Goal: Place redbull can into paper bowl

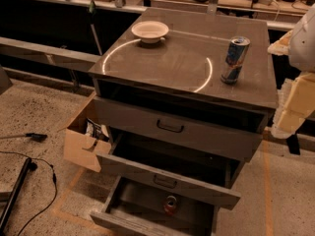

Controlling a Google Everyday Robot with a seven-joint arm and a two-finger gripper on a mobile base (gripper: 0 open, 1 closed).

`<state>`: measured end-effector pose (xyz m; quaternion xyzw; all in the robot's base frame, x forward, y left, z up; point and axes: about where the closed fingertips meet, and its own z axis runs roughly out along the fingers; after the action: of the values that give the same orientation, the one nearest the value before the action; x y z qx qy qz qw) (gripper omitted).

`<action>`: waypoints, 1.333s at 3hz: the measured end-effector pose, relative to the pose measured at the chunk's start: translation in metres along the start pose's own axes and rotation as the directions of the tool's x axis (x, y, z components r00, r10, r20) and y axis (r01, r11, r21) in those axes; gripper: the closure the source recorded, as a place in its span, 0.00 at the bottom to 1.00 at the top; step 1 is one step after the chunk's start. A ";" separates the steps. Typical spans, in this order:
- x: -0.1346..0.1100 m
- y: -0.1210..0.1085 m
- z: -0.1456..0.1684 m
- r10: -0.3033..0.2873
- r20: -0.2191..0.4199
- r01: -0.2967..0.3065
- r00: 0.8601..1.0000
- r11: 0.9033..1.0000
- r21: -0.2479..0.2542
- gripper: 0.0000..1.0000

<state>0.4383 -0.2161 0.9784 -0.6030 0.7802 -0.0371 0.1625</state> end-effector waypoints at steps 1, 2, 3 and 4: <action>0.000 0.000 0.000 0.000 0.000 0.000 1.000 1.000 0.000 0.00; 0.005 -0.018 0.002 0.049 0.053 -0.052 0.997 0.997 0.052 0.00; 0.023 -0.056 0.011 0.162 0.198 -0.189 0.967 0.974 0.122 0.00; 0.031 -0.091 0.032 0.246 0.377 -0.317 0.893 0.938 0.141 0.00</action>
Offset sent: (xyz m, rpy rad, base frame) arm 0.0630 -0.0406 0.0030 0.1914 -0.1948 -0.1688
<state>0.5256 -0.2655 0.9651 -0.4606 0.8098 0.0184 0.3630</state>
